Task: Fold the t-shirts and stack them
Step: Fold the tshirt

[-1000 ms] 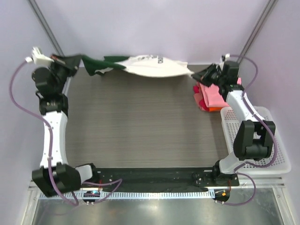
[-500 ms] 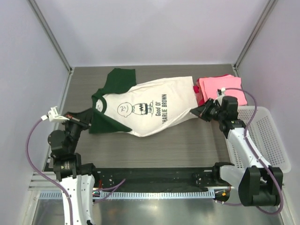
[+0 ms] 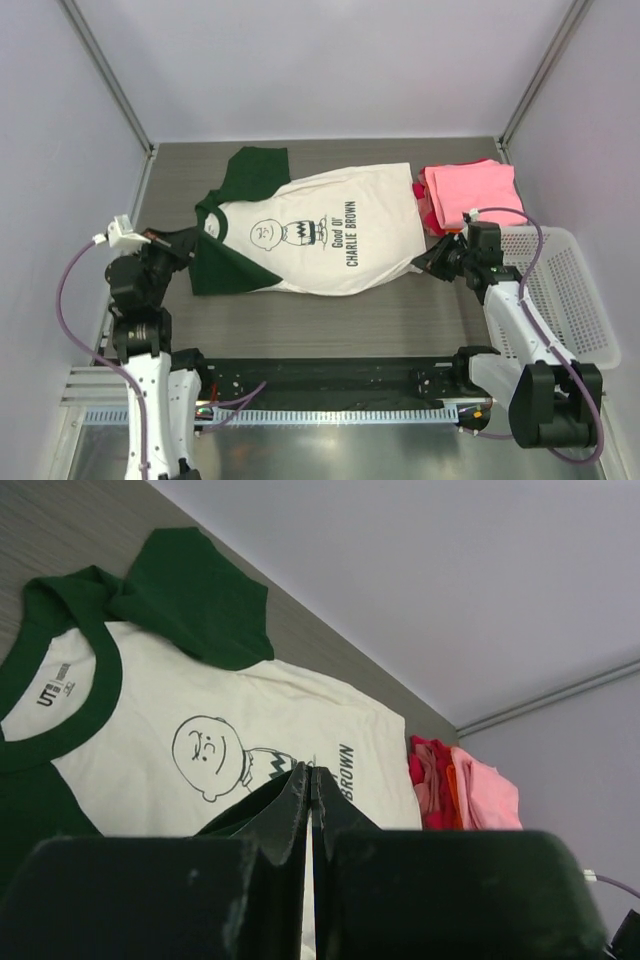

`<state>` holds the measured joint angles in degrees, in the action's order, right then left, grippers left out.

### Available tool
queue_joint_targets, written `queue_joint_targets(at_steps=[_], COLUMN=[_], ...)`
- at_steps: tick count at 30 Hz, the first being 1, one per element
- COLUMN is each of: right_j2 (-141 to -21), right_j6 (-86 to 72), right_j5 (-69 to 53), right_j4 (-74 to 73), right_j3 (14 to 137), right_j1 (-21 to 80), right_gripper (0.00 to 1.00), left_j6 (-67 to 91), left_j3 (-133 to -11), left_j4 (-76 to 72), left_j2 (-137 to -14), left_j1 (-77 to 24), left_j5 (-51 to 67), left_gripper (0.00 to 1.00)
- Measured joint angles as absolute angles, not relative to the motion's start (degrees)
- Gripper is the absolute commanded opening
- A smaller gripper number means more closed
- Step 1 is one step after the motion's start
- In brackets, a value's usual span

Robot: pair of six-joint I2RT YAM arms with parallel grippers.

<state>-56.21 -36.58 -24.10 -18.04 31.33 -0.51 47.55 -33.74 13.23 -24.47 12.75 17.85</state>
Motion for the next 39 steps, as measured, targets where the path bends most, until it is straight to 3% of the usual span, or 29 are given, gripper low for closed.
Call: queue_joint_targets(at_steps=[9,18,26,39], right_j2=[-66.6,-76.6,-83.0,-87.9], right_j6=[-35.6,-34.5,-34.5,-34.6], right_j5=[-18.7,-15.5,-13.6,-11.5], right_j4=[-18.5,-17.8,-16.3,-14.9], right_j3=[39.9,47.9,49.9,53.4], right_j1=[-0.5,-0.5,-0.5,-0.5], right_gripper=[0.01,0.01,0.01,0.01], left_j6=[48.7,45.7,39.7,36.3], left_j3=[-43.0,-61.6,-71.4,-81.5], left_j4=[1.0,1.1,6.3,9.6], left_j2=[-51.4,-72.6,-83.6,-94.3], left_j1=[12.4,7.4,1.2,-0.4], left_j5=[22.3,22.5,19.6,14.4], left_gripper=[0.00,0.00,0.00,0.00])
